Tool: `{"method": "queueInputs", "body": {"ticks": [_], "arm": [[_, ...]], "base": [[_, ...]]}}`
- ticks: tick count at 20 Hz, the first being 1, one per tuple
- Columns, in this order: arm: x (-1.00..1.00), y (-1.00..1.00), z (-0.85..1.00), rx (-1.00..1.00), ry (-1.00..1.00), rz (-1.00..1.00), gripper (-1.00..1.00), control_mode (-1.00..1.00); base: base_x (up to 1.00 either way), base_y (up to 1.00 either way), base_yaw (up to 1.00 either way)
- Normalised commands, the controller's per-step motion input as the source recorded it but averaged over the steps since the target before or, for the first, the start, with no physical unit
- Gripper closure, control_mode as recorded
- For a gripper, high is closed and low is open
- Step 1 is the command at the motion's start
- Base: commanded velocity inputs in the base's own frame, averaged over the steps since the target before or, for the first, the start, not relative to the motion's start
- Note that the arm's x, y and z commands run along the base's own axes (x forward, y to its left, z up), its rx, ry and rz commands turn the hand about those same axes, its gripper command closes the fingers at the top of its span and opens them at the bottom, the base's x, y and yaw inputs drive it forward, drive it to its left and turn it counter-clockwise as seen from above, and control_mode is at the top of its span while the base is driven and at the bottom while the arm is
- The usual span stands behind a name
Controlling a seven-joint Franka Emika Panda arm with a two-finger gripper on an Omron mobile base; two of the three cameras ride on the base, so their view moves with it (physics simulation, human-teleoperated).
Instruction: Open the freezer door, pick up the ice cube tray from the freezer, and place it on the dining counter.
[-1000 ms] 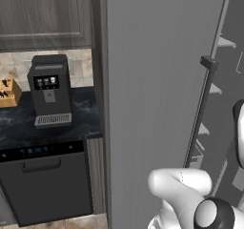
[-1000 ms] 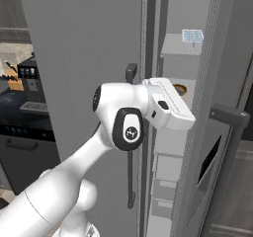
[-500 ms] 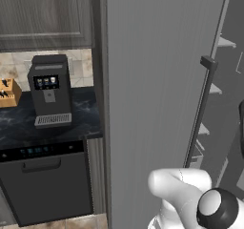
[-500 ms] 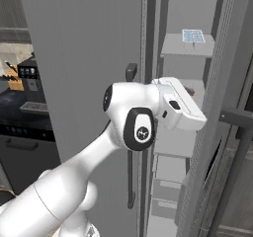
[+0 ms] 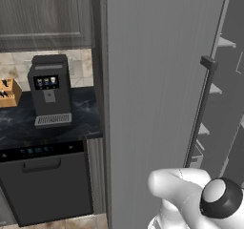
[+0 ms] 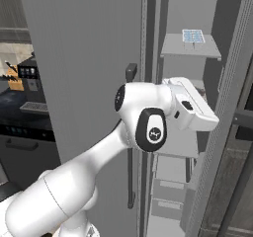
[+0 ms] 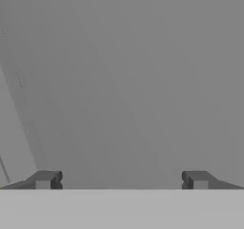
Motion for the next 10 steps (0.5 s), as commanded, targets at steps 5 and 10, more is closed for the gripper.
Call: {"method": "queueInputs", "body": {"ticks": [5,10], "arm": [[0.0,-0.3,0.0,0.0,0.0,0.0,-1.0,-1.0],[0.0,-0.3,0.0,0.0,0.0,0.0,-1.0,-1.0]], "base": [[0.0,0.0,0.0],[0.0,0.0,0.0]]}}
